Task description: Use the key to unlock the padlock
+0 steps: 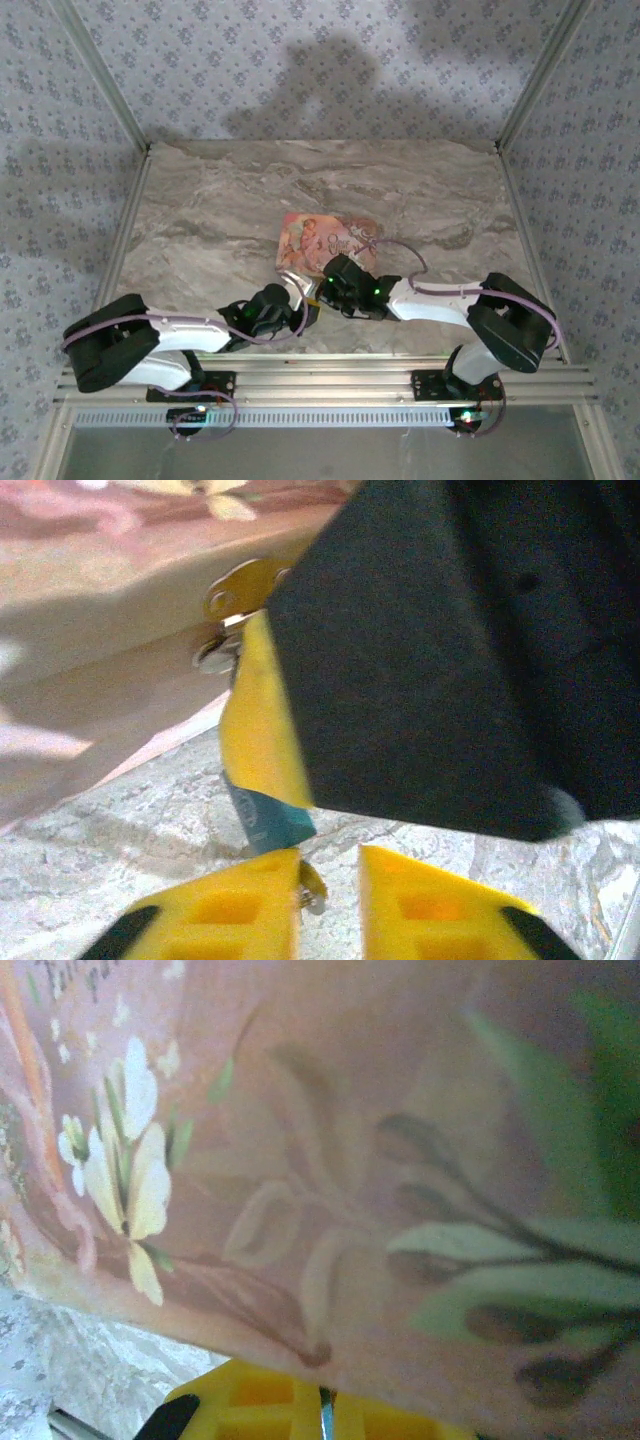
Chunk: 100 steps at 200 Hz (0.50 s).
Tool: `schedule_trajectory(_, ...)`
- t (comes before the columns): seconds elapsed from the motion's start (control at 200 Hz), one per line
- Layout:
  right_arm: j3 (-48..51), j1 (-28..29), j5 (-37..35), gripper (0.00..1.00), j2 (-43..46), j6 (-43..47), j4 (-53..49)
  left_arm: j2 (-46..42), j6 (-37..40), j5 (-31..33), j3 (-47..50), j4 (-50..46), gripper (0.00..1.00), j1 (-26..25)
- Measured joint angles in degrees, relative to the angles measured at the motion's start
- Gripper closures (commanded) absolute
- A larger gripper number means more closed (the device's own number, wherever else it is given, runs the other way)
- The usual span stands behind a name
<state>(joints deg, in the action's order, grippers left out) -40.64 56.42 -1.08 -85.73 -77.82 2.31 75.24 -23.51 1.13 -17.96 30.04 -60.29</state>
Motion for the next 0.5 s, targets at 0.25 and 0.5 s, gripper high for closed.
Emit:
schedule_trajectory(0.25,0.66,-1.79,3.85,1.00,1.38,-0.17,0.63,-9.79,0.57,-0.20,0.31,-2.21,0.51,-0.07)
schedule_trajectory(0.5,1.07,-3.19,6.27,1.00,2.14,-0.17,0.63,-20.63,5.88,-1.16,6.21,-4.33,0.48,3.58)
